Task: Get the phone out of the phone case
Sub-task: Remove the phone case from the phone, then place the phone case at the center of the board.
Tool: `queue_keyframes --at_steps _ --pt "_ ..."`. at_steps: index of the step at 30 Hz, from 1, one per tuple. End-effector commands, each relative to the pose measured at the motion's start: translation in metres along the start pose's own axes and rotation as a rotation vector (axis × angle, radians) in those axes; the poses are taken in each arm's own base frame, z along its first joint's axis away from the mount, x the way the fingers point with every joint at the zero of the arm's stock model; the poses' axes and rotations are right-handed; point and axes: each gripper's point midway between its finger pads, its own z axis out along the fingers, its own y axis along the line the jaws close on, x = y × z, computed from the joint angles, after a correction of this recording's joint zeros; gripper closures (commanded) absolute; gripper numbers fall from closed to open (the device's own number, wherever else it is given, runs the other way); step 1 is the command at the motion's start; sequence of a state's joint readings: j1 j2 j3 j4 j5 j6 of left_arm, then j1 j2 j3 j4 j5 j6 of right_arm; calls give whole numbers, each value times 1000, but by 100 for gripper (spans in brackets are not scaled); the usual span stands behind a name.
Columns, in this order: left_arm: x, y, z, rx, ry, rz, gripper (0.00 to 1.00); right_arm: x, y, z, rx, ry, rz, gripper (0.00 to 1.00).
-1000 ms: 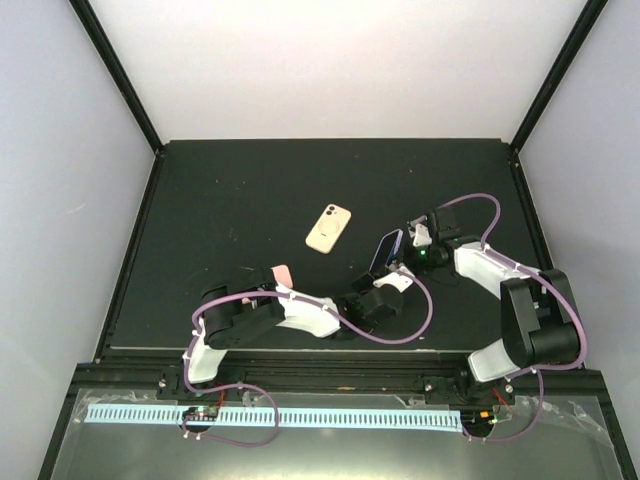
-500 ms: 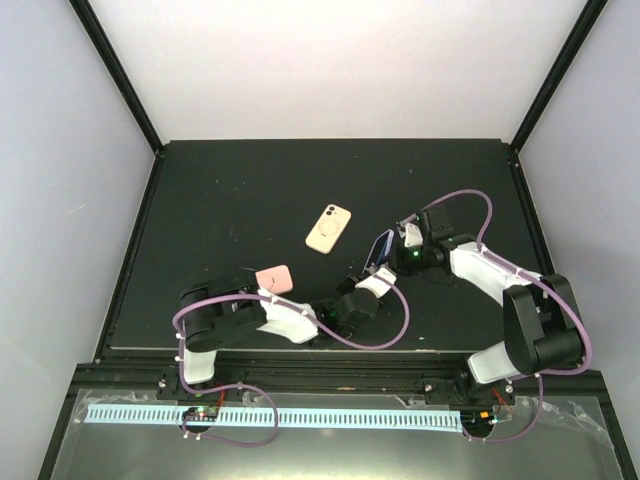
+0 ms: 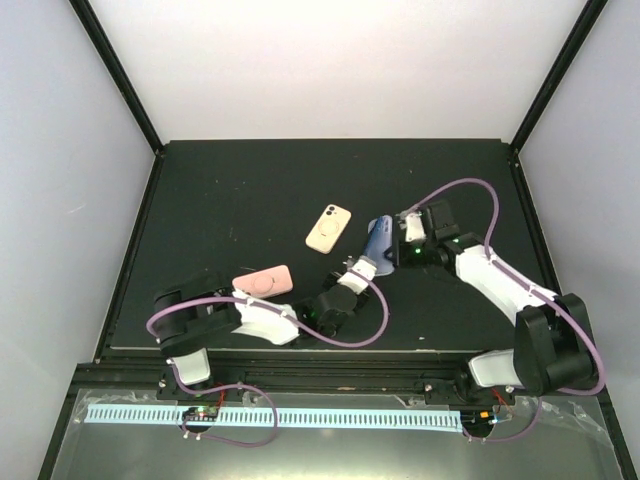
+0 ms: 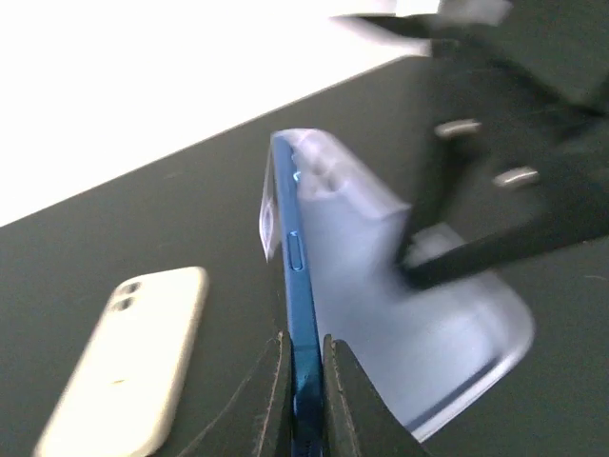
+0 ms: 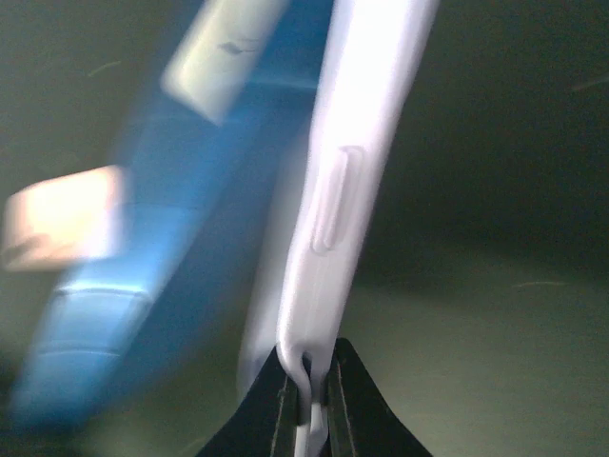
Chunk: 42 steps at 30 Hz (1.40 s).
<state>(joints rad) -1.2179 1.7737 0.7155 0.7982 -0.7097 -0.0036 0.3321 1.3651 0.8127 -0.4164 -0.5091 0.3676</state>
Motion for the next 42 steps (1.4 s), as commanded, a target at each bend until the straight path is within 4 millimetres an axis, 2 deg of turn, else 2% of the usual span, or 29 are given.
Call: queue_keyframes --at_steps 1,11,19,23,27,32,34,42 --pt "-13 54 -19 -220 -40 -57 98 -54 -105 -50 587 -234 -68 99" --pt "-18 61 -29 -205 -75 -99 99 -75 -104 -80 649 -276 -122 99" --pt "-18 60 -31 -192 -79 -105 98 -118 -110 -115 562 -229 -254 99" --pt "-18 59 -31 -188 -79 -103 98 -125 -119 -120 486 -142 -293 99" --pt "-17 59 -31 -191 -78 -99 98 -124 -138 -121 445 -62 -278 99" --pt "-17 57 -30 -189 -75 -90 98 -120 -169 -110 398 36 -214 99" --pt "-17 56 -29 -187 -73 -86 98 -117 -189 -110 382 56 -154 99" --pt "-14 51 -27 -181 -64 -65 98 -117 -242 -94 332 103 -1 99"
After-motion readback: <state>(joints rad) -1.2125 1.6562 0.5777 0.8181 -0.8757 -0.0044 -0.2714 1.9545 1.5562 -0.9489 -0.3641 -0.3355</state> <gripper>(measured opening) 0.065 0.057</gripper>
